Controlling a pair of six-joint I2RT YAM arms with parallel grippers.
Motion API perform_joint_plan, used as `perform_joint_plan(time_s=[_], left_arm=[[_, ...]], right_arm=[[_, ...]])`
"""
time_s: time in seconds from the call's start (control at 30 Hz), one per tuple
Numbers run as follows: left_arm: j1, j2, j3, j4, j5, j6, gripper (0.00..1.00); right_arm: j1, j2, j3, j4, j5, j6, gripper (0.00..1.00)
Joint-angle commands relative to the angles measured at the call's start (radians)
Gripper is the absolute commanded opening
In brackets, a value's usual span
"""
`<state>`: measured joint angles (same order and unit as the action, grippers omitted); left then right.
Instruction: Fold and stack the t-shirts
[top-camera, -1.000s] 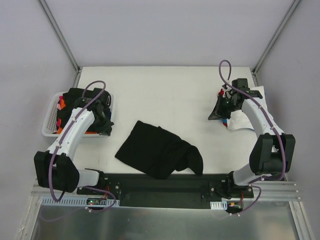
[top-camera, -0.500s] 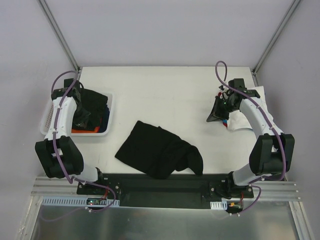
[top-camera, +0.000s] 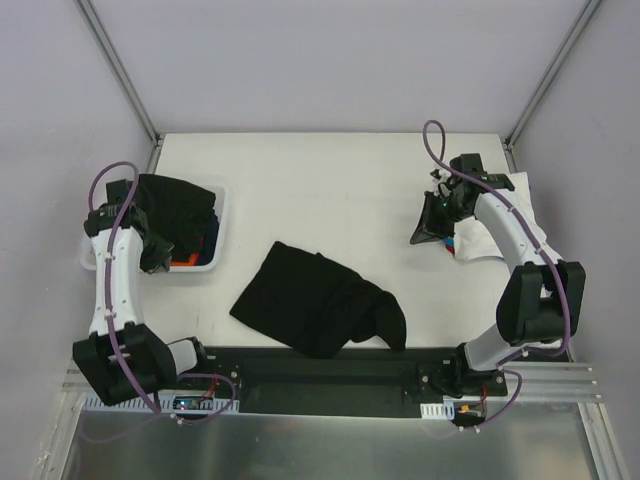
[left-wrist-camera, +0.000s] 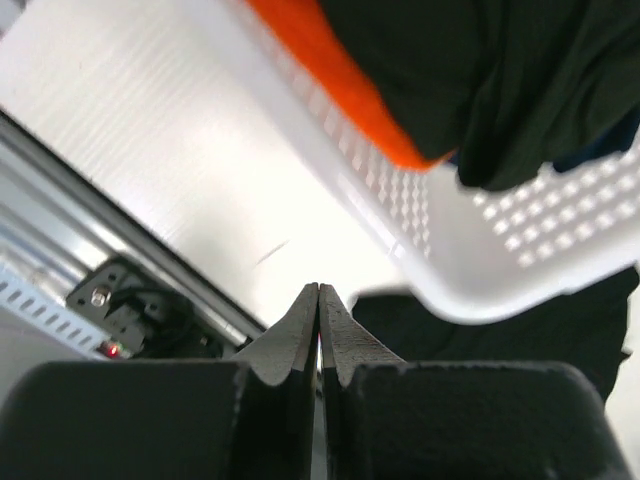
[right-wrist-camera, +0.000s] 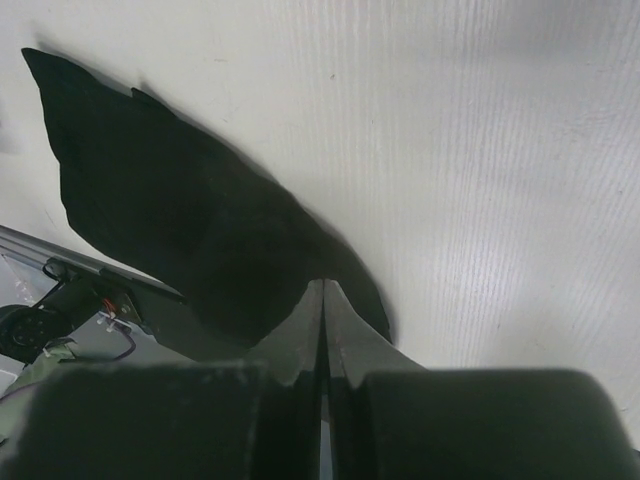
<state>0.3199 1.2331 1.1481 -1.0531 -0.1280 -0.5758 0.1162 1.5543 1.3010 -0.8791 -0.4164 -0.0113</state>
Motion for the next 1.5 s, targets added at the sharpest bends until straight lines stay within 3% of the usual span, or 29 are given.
perform_joint_plan(time_s=[0.0,0.23,0.47,0.57,0.77,1.1,1.27,1.47], left_arm=[[-0.011,-0.106,-0.053,-0.159,0.016,0.067,0.00],[-0.027,-0.175,-0.192,-0.156,0.111,0.027,0.00],[-0.025,-0.078,-0.281,-0.139,0.088,-0.081,0.00],[-0.024,-0.038,-0.260,-0.131,-0.011,-0.148,0.00],[-0.024,0.086,-0.194,-0.075,0.007,-0.180,0.00],[0.005,0.362,-0.038,-0.001,-0.048,-0.121,0.00],[0.027,0.416,0.031,0.010,-0.058,-0.124,0.00],[0.030,0.574,0.196,0.016,-0.041,-0.070,0.00]], right_arm=[[0.031,0.026,0.034,-0.006,0.002,0.005,0.01],[0.082,0.041,0.032,0.002,0.011,0.008,0.01],[0.088,0.036,0.061,-0.038,0.036,-0.012,0.01],[0.089,0.036,0.072,-0.050,0.039,-0.015,0.01],[0.089,0.018,0.080,-0.066,0.062,-0.021,0.01],[0.088,-0.005,0.069,-0.075,0.085,-0.026,0.01],[0.088,-0.014,0.067,-0.089,0.097,-0.035,0.01],[0.085,-0.017,0.066,-0.100,0.100,-0.046,0.01]])
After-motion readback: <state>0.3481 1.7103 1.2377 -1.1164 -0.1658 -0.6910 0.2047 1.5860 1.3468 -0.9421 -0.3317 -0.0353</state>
